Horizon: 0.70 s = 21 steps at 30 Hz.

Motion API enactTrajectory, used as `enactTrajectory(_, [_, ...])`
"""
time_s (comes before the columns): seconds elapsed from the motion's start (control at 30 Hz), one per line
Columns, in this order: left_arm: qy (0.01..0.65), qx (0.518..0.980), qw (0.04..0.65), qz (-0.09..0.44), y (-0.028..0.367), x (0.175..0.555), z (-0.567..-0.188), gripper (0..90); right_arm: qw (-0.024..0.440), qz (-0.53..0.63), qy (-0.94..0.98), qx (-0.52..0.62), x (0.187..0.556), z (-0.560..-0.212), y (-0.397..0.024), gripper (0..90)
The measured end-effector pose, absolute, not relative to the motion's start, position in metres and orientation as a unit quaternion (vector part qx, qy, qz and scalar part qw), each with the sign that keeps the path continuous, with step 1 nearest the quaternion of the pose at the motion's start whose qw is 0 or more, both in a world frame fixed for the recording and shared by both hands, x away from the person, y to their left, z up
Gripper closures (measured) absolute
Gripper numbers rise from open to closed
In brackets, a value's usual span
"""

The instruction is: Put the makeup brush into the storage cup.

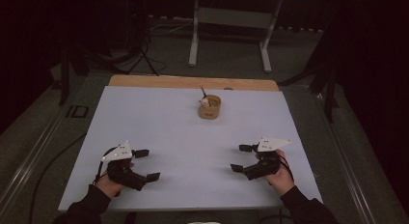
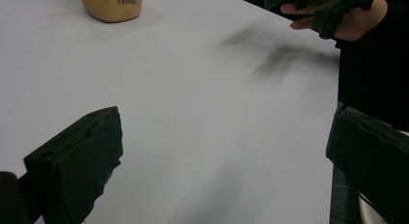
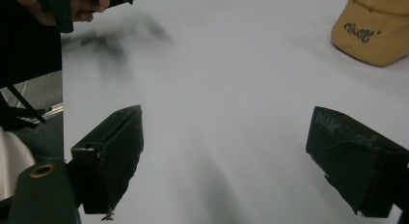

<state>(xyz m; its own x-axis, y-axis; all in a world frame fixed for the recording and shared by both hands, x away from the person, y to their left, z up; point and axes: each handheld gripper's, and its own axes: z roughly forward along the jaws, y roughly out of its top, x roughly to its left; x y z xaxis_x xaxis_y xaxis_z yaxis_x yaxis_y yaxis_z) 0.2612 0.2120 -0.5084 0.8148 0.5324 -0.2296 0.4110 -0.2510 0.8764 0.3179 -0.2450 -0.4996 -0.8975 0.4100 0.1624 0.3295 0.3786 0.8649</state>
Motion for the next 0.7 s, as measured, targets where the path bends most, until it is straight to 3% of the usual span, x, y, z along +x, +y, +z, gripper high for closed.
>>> enactTrajectory(0.4, [0.301, 0.782, 0.542, 0.067, 0.217, 0.262, -0.51, 0.2, 0.048, 0.529, 0.82, 0.216, 0.32, -0.5, -0.255, 13.3])
enactTrajectory(0.7, [0.29, 0.782, 0.548, 0.069, 0.215, 0.261, -0.511, 0.2, 0.025, 0.532, 0.821, 0.204, 0.32, -0.506, -0.257, 13.3])
